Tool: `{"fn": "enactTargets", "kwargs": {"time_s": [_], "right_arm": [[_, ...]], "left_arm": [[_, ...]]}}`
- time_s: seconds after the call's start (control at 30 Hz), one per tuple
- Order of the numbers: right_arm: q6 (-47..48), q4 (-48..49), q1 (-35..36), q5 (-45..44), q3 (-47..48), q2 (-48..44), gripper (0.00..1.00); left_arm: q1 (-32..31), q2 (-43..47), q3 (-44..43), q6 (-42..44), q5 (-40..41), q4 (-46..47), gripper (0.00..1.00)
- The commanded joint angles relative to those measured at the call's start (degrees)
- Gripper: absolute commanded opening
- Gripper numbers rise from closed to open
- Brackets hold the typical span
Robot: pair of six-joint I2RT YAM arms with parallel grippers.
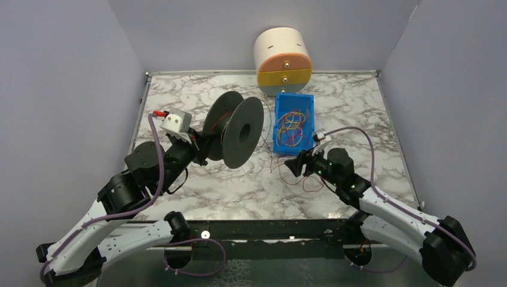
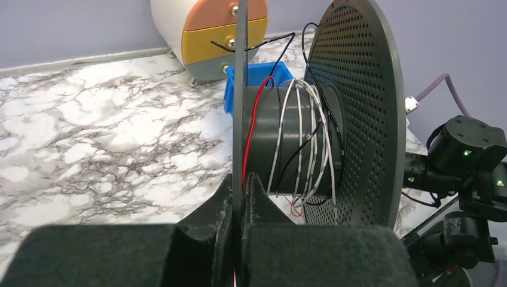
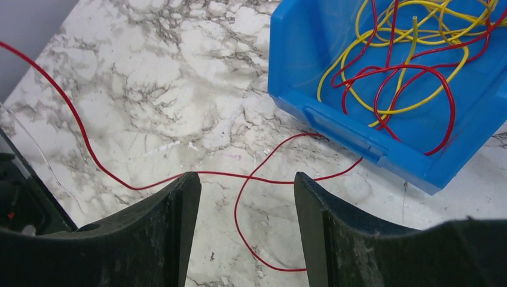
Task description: Wrap the cables
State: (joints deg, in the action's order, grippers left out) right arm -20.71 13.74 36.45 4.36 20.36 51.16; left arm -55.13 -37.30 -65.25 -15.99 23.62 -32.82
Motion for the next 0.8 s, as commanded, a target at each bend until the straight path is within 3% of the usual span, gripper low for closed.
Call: {"fn": "enactTargets", "kwargs": {"time_s": [0.0,0.13,0.3,0.77], "right_arm": [[8.8,5.4,0.4,3.3,-3.2,-0.9,0.64],[11.4,15.4,0.4,4.9,-6.6,1.0,0.65],[15.4,20.4,0.6,5.0,-6.0,5.9,0.65],[23.6,21.5,2.2,6.3,-2.7,14.8,0.66]], "left_arm": [[0.2,0.4,-3.2,0.6,0.4,4.2,0.0],[0.1,0.6,-3.3,0.1,1.2,4.2,0.0],[0.1,0.9,-3.3,0.1,1.4,4.0,0.0],[0.1,1.3,-3.9,1.3,1.4,3.5,0.0]]}}
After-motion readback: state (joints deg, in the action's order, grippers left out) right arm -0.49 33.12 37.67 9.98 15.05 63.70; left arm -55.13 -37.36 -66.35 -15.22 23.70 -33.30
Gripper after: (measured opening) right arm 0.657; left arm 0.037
